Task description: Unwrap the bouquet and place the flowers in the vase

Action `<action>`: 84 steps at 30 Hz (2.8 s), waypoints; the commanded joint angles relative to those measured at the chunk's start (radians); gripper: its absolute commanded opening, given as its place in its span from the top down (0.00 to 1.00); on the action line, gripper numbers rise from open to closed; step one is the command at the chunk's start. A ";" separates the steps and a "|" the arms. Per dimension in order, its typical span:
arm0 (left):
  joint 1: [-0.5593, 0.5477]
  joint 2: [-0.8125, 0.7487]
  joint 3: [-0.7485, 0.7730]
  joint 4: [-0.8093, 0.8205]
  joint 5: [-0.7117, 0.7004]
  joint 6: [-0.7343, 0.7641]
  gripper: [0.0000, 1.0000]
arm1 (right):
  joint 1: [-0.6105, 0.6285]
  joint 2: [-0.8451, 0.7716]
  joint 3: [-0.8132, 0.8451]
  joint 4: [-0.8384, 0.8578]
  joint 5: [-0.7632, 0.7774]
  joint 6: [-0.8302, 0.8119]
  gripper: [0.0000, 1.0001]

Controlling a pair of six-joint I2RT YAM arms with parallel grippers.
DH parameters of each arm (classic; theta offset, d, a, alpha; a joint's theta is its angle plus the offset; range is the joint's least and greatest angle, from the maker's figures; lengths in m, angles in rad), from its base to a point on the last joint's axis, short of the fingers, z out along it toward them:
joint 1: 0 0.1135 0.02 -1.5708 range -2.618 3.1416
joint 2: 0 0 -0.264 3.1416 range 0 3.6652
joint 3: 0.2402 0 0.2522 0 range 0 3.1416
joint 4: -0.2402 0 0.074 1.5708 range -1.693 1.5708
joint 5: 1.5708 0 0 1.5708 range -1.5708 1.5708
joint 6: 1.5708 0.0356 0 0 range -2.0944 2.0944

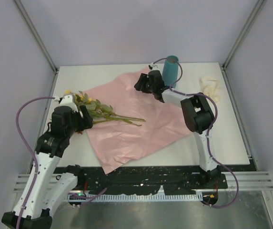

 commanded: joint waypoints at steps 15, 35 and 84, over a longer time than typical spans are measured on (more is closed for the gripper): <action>0.004 -0.207 -0.067 0.060 -0.070 0.020 0.32 | 0.225 -0.122 0.005 -0.082 -0.415 -0.512 0.44; 0.004 -0.206 -0.072 0.060 -0.077 0.014 0.32 | 0.303 -0.019 0.063 -0.182 -0.303 -0.583 0.50; 0.004 -0.227 -0.081 0.066 -0.085 0.015 0.32 | 0.341 -0.388 -0.168 0.182 -0.194 -0.554 0.95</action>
